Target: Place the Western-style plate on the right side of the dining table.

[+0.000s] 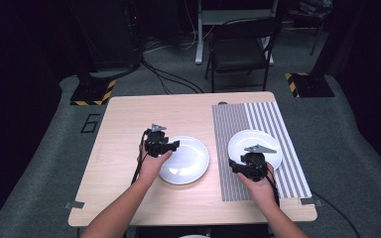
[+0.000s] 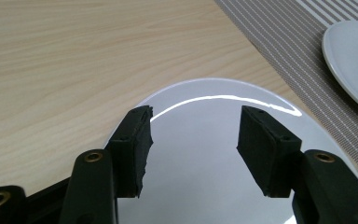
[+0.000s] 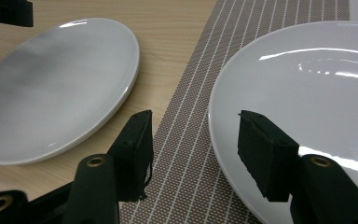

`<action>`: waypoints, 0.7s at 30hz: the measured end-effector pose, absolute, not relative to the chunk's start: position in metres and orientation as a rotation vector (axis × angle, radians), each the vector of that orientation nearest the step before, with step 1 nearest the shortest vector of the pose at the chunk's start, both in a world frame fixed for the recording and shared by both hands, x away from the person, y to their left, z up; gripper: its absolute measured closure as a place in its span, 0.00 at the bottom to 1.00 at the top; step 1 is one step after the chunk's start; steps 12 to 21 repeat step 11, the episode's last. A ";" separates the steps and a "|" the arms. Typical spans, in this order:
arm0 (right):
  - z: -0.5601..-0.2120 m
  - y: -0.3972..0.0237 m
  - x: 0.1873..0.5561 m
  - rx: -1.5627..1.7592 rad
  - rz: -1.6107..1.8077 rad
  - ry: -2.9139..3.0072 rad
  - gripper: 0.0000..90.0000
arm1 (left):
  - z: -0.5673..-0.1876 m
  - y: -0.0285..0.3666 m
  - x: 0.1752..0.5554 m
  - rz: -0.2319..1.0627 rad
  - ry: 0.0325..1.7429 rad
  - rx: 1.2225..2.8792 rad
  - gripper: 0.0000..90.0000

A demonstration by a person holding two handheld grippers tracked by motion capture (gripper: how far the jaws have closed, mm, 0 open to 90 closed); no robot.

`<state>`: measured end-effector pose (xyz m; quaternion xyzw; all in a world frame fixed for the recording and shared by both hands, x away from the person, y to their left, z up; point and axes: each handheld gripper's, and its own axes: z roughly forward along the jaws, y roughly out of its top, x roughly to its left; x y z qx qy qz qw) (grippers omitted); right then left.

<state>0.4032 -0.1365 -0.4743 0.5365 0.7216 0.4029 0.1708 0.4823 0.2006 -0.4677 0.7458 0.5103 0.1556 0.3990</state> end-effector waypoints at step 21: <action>-0.497 -0.116 0.390 1.282 1.197 2.241 0.45 | -0.480 0.247 0.466 0.423 1.330 1.885 0.44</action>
